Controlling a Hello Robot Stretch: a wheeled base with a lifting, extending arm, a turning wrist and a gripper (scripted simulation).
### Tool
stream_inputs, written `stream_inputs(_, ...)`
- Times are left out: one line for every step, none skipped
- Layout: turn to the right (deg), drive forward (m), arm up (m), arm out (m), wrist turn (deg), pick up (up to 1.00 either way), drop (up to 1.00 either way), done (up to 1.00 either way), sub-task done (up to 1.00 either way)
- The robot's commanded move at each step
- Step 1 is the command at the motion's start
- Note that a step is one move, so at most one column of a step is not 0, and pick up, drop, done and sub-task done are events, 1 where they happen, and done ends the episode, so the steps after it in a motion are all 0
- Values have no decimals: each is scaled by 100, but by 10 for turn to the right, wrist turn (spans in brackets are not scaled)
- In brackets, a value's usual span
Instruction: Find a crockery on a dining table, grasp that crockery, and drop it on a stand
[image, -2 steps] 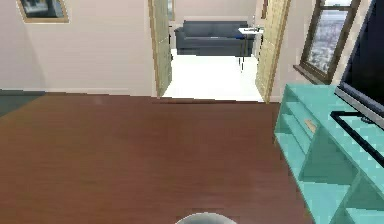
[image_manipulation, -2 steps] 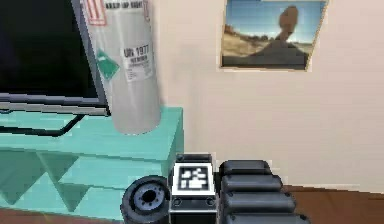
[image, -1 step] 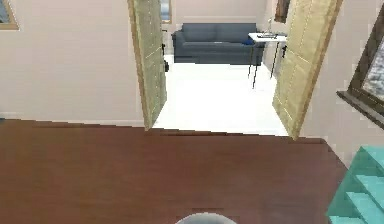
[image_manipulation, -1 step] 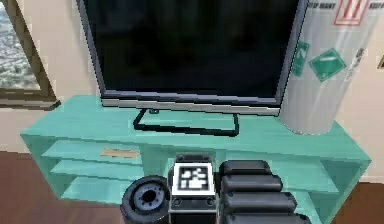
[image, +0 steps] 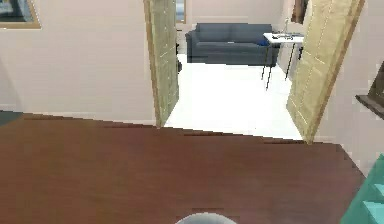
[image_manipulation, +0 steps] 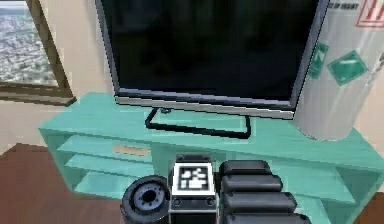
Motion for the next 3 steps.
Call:
stream_inputs(0, 100, 0, 0, 0, 0, 0, 0, 0)
stream_inputs(0, 100, 0, 0, 0, 0, 0, 0, 0)
stream_inputs(0, 95, 0, 0, 0, 0, 0, 0, 0)
